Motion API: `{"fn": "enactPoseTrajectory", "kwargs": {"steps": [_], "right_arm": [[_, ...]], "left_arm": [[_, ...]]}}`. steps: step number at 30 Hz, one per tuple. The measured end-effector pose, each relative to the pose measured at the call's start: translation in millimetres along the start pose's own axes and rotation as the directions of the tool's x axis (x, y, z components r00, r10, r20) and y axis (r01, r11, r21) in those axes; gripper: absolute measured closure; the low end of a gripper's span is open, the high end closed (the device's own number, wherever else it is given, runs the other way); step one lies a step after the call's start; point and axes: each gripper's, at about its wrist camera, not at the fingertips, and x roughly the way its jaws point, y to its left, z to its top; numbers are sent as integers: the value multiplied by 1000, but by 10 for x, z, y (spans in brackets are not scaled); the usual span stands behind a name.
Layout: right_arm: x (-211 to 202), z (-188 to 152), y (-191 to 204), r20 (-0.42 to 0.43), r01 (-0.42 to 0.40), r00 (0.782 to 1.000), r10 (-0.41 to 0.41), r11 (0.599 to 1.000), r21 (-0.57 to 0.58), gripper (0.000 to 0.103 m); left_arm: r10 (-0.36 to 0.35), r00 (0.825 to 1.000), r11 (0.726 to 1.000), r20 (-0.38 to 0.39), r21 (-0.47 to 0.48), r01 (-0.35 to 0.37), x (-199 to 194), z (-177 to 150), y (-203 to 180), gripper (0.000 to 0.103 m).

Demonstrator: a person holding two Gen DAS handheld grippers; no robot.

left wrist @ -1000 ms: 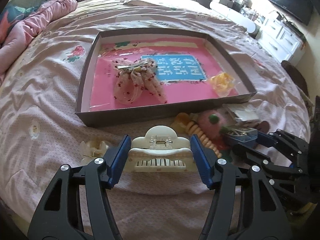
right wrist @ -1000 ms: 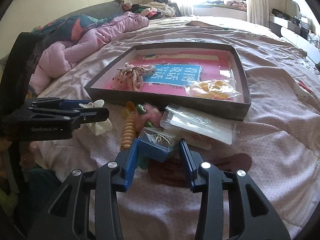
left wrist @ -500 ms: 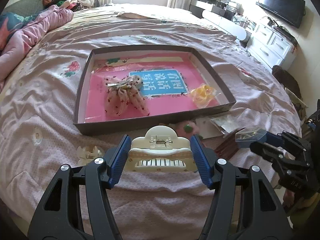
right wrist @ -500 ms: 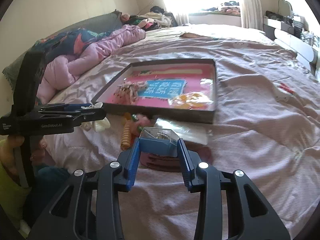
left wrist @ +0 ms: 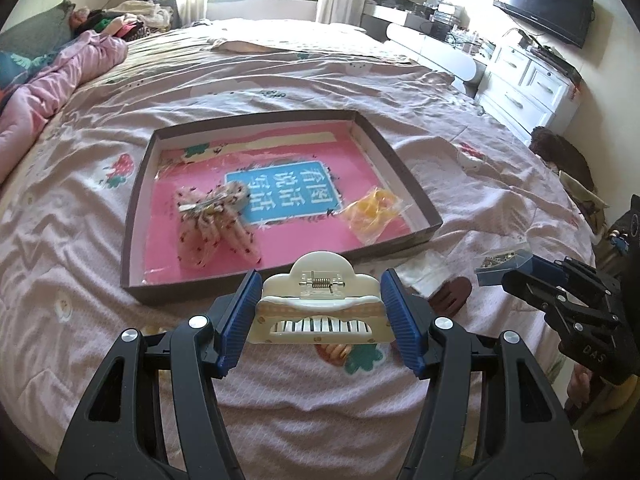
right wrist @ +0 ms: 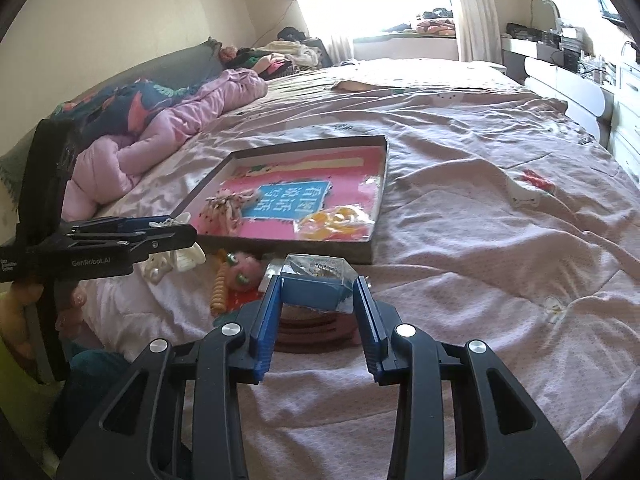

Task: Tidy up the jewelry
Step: 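Lower the claw clip and blue box into the box and open both grippers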

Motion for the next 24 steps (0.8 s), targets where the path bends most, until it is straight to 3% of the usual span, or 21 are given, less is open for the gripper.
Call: {"fn": "enactPoseTrajectory", "kwargs": {"steps": [11, 24], "right_arm": [[18, 164, -74, 13, 16, 1000, -16, 1000, 4, 69], [167, 402, -55, 26, 34, 999, -34, 999, -10, 69]], "left_arm": [[-14, 1000, 1000, 21, -3, 14, 72, 239, 2, 50], [-8, 999, 999, 34, -54, 9, 269, 496, 261, 50]]}}
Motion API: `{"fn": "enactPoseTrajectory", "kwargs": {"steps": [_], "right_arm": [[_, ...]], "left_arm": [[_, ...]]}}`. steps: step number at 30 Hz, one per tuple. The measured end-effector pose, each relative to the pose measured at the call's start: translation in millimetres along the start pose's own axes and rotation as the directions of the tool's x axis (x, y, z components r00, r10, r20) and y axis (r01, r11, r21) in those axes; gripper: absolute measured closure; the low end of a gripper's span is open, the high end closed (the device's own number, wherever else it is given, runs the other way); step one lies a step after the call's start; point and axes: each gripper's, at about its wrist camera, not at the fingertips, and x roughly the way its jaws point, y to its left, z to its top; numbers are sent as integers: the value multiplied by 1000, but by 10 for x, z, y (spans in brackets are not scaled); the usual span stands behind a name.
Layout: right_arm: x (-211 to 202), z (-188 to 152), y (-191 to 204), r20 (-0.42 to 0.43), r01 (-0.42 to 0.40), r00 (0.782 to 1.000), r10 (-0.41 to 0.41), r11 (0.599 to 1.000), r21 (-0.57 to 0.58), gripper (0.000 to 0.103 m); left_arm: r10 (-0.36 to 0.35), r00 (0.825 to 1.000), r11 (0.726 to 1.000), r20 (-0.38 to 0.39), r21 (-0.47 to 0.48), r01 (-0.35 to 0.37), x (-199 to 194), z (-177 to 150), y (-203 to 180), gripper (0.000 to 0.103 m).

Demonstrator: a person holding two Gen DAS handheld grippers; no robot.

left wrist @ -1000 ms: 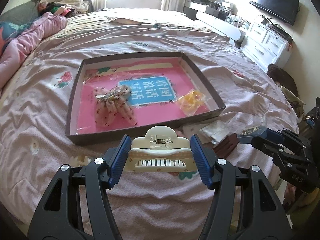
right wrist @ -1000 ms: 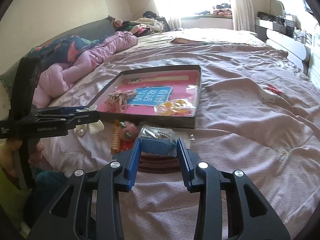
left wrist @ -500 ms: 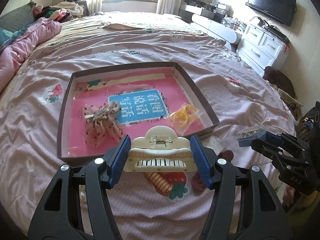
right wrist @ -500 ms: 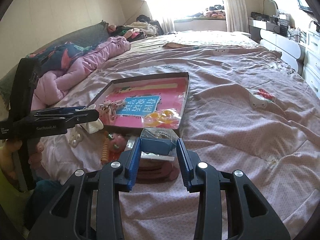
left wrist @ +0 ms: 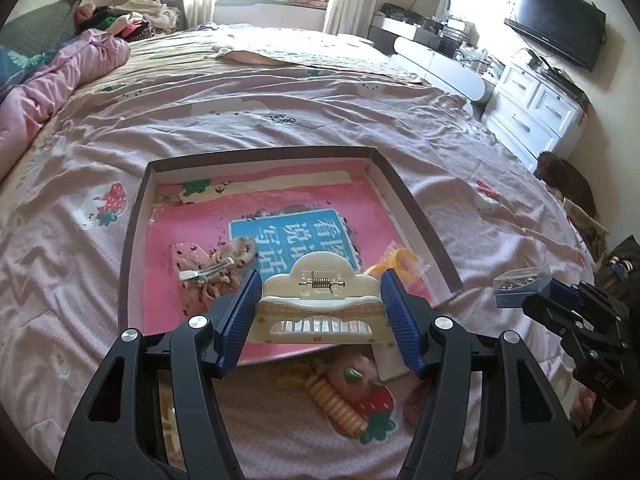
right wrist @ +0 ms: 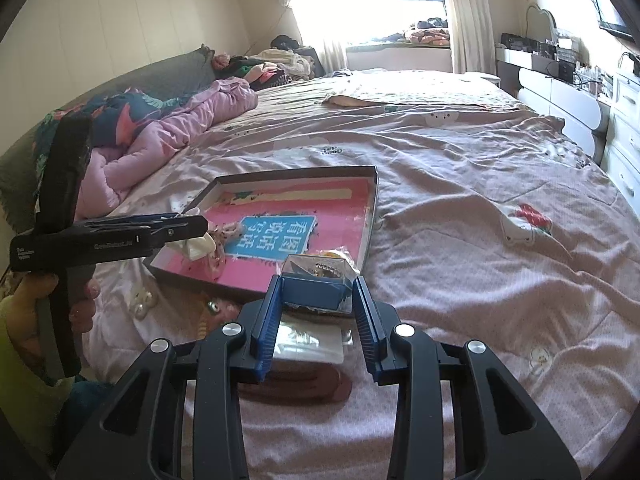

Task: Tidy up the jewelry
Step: 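Lower the claw clip and blue box into the box and open both grippers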

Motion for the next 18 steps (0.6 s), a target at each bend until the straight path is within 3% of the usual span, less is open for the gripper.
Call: {"fn": "enactPoseTrajectory", "kwargs": {"steps": [7, 18], "right_arm": [[143, 141, 3, 3, -4, 1000, 4, 1000, 5, 70], [520, 413, -34, -7, -16, 1000, 17, 1000, 12, 70]], "left_arm": [[10, 1000, 999, -1, -46, -10, 108, 8, 176, 50], [2, 1000, 1000, -11, -29, -2, 310, 13, 173, 50]]}}
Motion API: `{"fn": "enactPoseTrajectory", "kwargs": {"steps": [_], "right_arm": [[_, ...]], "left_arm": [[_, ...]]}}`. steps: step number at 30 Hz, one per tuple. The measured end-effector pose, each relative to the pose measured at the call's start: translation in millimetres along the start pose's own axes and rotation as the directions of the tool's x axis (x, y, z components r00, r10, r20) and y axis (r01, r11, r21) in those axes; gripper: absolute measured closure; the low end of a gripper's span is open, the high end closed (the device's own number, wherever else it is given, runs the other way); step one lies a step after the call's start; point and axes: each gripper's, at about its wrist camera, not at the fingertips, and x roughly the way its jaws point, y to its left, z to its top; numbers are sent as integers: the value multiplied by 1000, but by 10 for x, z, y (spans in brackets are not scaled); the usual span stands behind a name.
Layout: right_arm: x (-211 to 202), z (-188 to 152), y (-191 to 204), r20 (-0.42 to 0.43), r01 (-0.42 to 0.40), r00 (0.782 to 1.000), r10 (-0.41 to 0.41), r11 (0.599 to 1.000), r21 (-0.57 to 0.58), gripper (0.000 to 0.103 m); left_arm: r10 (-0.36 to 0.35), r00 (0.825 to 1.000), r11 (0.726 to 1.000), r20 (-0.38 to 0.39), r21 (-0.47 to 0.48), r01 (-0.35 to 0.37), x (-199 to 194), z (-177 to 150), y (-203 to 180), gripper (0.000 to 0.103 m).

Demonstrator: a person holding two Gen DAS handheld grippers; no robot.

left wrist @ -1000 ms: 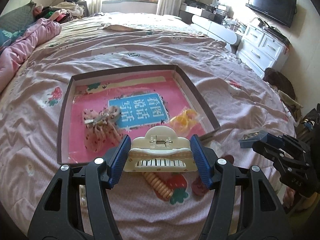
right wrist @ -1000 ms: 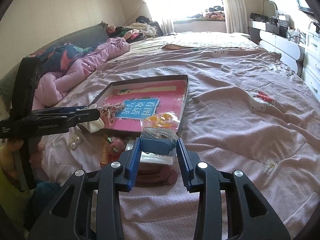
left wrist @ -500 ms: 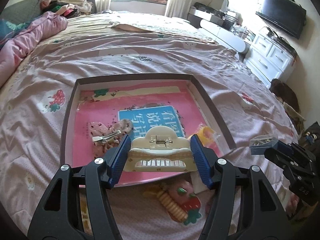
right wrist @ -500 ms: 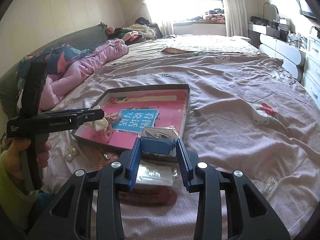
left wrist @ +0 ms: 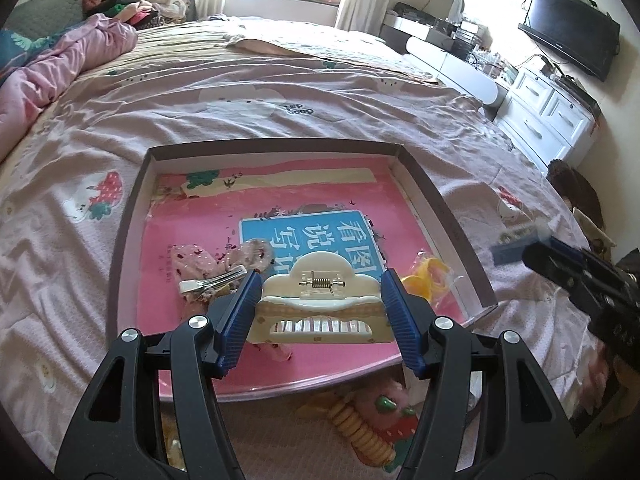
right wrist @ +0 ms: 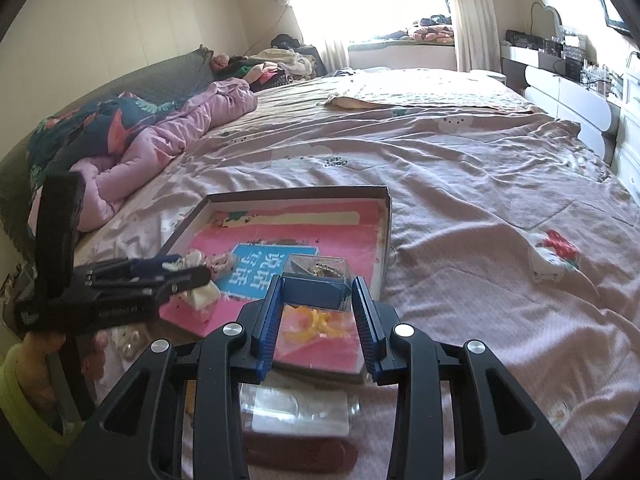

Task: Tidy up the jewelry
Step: 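Lower the claw clip and blue box into the box and open both grippers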

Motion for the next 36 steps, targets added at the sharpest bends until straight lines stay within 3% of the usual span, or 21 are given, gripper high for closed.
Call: {"fn": "enactPoseTrajectory", "kwargs": {"steps": [11, 30, 36], "right_arm": [[504, 190, -94, -58, -5, 998, 6, 1000, 18, 70], [1059, 181, -187, -171, 27, 985, -22, 999, 27, 70], [1090, 125, -182, -190, 39, 981, -33, 999, 30, 70]], "left_arm": [[4, 1000, 999, -29, 39, -3, 185, -32, -50, 50], [4, 999, 999, -47, 47, -2, 242, -64, -30, 50], [10, 1000, 999, -21, 36, -9, 151, -61, -3, 42]]}}
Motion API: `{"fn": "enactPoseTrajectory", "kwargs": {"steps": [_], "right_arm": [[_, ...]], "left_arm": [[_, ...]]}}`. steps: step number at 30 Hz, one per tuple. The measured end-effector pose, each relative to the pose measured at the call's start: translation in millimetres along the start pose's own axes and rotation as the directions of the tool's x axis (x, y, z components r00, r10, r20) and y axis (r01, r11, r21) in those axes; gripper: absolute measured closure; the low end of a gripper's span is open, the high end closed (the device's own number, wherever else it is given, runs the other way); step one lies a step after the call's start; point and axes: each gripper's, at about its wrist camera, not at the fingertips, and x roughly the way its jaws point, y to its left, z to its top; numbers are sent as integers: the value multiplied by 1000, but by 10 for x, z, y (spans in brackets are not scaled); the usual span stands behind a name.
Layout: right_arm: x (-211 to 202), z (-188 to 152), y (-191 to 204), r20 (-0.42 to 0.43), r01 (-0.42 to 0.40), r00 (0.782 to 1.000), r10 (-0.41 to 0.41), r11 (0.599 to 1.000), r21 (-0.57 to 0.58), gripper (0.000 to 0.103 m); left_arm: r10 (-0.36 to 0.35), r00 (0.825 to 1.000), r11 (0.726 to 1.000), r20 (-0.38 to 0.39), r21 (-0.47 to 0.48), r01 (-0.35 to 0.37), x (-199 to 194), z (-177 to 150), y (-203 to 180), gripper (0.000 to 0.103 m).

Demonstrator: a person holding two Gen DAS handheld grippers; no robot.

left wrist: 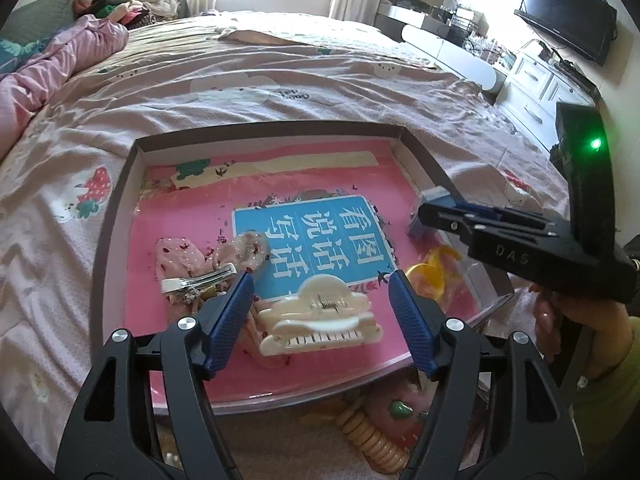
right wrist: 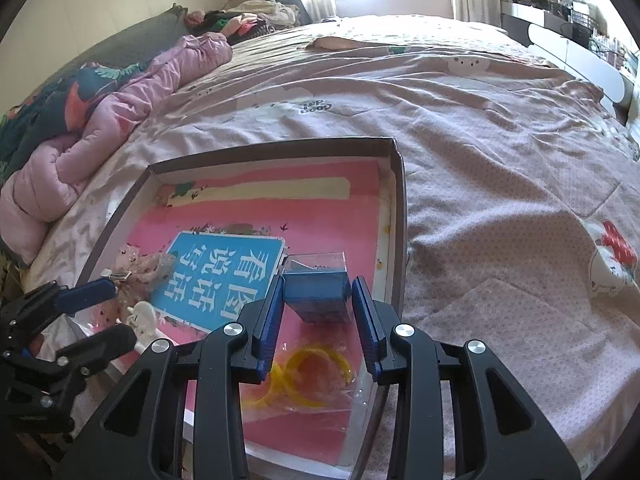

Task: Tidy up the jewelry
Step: 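Lower the claw clip and blue box into the box and open both grippers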

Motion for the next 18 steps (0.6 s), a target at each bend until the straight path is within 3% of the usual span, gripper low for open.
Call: {"fn": "enactPoseTrajectory", "kwargs": {"steps": [6, 9, 12, 18], "right_arm": [[-74, -61, 25, 3, -7, 1000, 7, 1000, 0, 64], [-149, -91, 38, 19, -2, 1000, 1, 1000, 7, 50], [-247, -136, 29, 38, -8, 999, 7, 1000, 23, 47], [-487, -216, 25, 72, -19, 997, 16, 999, 41, 29]], "left_arm": [[8, 1000, 1000, 11, 1, -8, -68, -23, -19, 39], [12, 1000, 1000, 21, -6, -11, -121, -34, 2, 39], [18, 1000, 1000, 21, -12, -18, -161, -56, 10, 39], [34, 999, 999, 35, -22, -33, -270, -87, 18, 32]]}}
